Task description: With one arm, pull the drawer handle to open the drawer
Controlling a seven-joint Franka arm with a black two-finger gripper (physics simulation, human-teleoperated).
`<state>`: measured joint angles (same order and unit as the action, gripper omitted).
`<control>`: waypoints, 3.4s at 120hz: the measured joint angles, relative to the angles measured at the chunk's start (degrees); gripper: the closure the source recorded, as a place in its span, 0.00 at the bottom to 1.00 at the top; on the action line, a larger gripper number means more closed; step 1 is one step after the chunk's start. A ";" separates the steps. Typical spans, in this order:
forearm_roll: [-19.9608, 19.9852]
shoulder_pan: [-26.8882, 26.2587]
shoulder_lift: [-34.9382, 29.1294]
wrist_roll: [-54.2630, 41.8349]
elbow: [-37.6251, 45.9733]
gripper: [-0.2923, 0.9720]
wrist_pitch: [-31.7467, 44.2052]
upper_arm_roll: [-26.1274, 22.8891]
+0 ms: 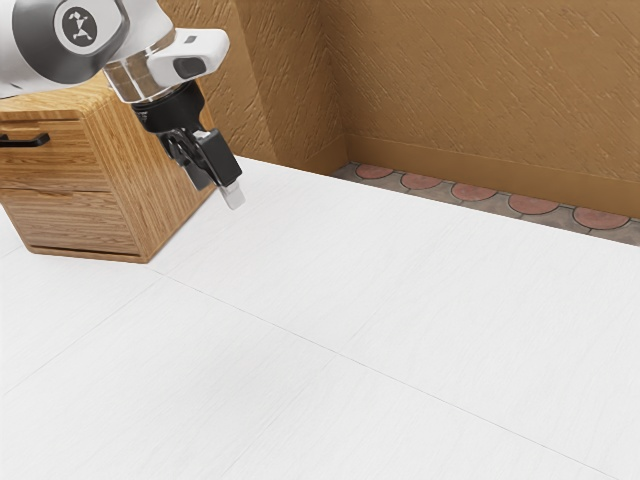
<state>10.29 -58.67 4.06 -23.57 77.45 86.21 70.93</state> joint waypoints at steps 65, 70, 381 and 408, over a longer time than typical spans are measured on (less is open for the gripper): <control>-0.52 4.71 -2.89 1.12 -16.39 0.23 -11.38 -4.77; -1.02 7.68 -2.92 1.25 -16.22 0.23 -11.76 -8.84; -59.60 -30.91 -63.42 -95.56 -31.26 0.27 28.95 19.78; -59.58 -32.55 -64.33 -95.06 -31.20 0.28 30.74 20.67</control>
<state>-49.29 -91.23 -60.27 -118.62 46.25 116.96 91.59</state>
